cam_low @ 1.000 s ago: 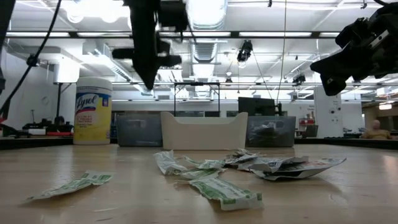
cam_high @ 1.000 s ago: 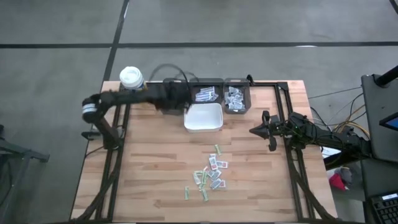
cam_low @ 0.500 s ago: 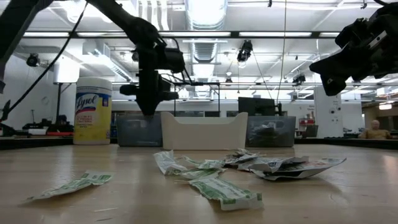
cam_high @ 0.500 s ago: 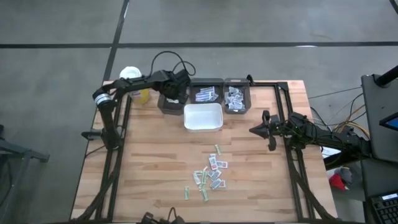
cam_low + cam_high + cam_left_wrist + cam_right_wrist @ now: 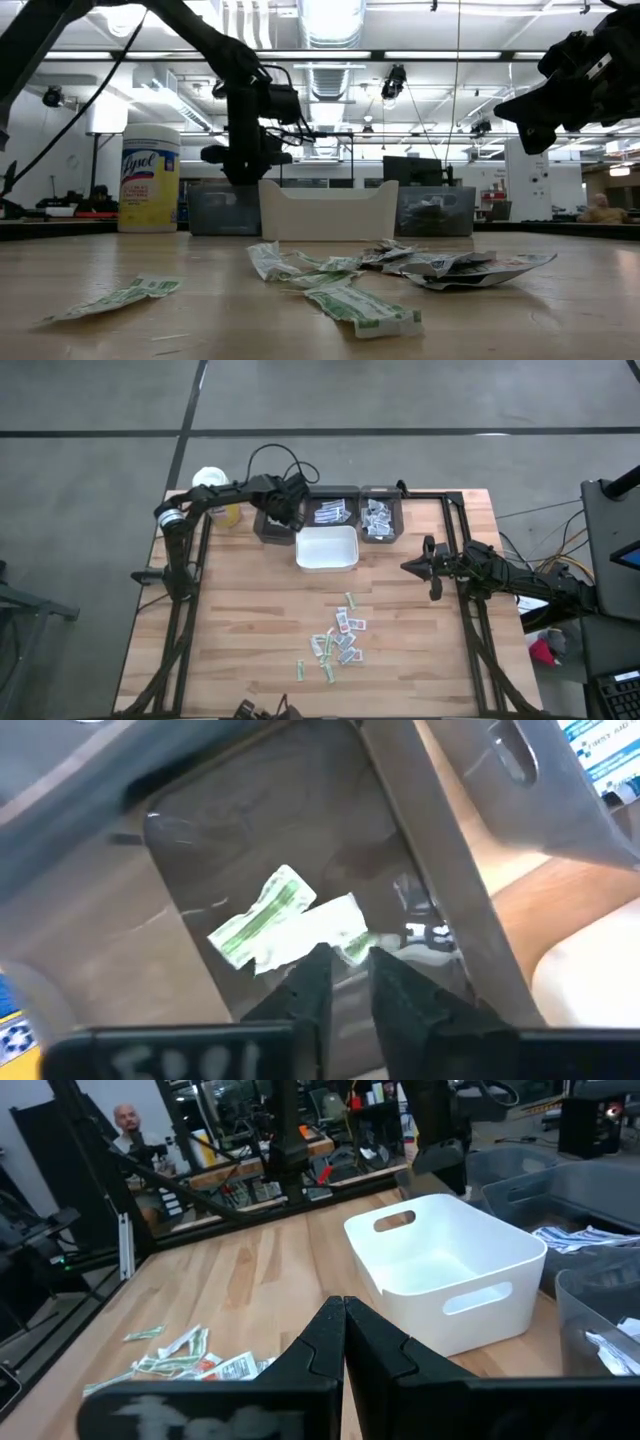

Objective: Pick & Place First Aid Supplies
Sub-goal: Put the green bandage pack into the left black bin

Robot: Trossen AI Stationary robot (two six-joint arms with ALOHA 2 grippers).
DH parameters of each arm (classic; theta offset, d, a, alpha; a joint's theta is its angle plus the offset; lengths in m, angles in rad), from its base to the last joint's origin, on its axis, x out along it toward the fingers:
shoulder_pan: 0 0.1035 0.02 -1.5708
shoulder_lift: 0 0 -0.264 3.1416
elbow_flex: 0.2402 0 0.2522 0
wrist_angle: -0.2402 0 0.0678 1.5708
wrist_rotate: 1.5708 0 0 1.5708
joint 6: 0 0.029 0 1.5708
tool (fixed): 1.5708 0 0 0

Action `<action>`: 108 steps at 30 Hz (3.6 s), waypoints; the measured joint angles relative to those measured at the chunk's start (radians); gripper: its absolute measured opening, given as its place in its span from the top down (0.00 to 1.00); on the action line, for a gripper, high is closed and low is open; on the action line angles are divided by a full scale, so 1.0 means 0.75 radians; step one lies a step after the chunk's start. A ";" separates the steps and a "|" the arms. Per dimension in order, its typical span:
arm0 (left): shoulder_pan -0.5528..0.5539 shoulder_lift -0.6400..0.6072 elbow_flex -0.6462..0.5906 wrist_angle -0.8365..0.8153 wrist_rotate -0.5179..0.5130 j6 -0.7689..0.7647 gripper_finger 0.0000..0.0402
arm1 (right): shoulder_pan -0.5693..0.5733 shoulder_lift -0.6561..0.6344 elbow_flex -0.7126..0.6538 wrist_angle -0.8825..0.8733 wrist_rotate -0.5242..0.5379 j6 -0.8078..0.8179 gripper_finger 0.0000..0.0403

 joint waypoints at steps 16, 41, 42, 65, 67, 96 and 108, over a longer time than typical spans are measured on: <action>-0.469 -0.272 0.021 -0.111 0.051 -0.276 0.77 | -0.001 0.000 0.000 0.002 -0.001 0.000 0.98; -1.397 -0.060 0.021 0.207 0.093 -1.858 0.77 | 0.000 0.000 0.000 0.001 -0.005 -0.003 0.98; -1.405 -0.047 0.021 0.222 0.113 -1.880 0.77 | -0.001 0.001 0.000 0.001 -0.005 -0.003 0.98; -1.484 0.214 0.027 0.277 0.386 -2.121 0.77 | 0.000 0.001 0.000 -0.001 -0.002 -0.004 0.98; -1.484 0.230 0.031 0.275 0.393 -2.130 0.77 | 0.000 0.001 0.000 -0.001 -0.003 -0.004 0.98; -1.492 0.265 0.109 0.114 0.264 -1.952 1.00 | 0.000 0.001 0.000 -0.001 -0.003 -0.001 0.98; -1.485 0.117 0.248 -0.312 -0.216 -1.867 1.00 | 0.000 0.002 0.000 -0.007 -0.004 -0.003 0.98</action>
